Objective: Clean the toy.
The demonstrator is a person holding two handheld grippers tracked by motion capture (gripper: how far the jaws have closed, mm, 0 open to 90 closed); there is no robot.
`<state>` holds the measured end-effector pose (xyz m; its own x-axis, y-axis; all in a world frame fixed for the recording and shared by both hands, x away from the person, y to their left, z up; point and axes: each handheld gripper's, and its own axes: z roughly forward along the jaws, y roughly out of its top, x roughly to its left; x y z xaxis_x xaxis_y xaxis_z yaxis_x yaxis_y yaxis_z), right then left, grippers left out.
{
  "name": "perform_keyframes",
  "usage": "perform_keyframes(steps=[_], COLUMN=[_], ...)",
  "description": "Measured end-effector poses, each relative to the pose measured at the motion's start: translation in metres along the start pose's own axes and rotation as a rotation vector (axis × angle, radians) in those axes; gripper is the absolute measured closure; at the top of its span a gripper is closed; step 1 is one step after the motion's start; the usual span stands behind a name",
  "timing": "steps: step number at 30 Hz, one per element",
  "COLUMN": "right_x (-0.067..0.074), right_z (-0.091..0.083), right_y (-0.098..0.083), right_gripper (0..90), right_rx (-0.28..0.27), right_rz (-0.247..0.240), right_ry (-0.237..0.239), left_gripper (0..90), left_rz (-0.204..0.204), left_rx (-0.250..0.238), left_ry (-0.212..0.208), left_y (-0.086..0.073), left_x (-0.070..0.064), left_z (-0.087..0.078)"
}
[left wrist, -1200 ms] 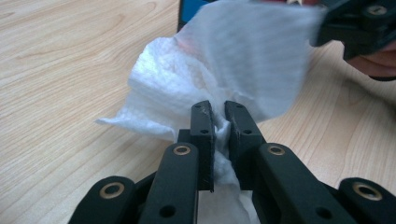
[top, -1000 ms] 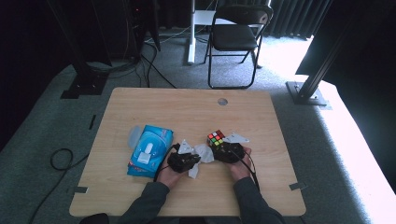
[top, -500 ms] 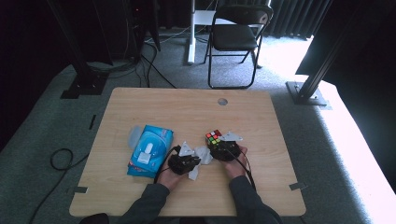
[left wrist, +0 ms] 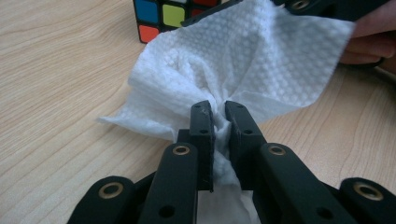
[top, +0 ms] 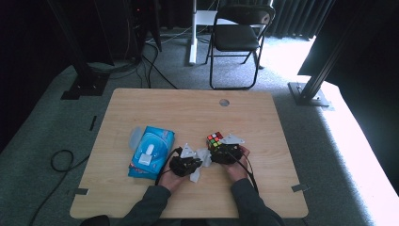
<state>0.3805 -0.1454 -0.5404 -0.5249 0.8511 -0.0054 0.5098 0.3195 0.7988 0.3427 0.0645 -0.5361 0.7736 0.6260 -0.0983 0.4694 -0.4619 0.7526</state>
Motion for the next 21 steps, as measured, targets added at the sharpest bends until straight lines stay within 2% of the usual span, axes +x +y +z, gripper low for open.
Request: perform_keyframes(steps=[11, 21], right_x=[-0.005, -0.004], right_z=[-0.011, -0.005], right_y=[0.012, 0.022], right_gripper=[21.8, 24.6], right_rx=[-0.065, -0.048], right_rz=[0.007, 0.003], right_ry=[0.006, -0.014], left_gripper=[82.5, 82.5], left_rz=[0.000, 0.000], left_rx=[0.004, 0.004], left_ry=[-0.002, -0.002], left_y=[-0.001, -0.001], left_x=[0.000, 0.000], left_z=[0.001, 0.001])
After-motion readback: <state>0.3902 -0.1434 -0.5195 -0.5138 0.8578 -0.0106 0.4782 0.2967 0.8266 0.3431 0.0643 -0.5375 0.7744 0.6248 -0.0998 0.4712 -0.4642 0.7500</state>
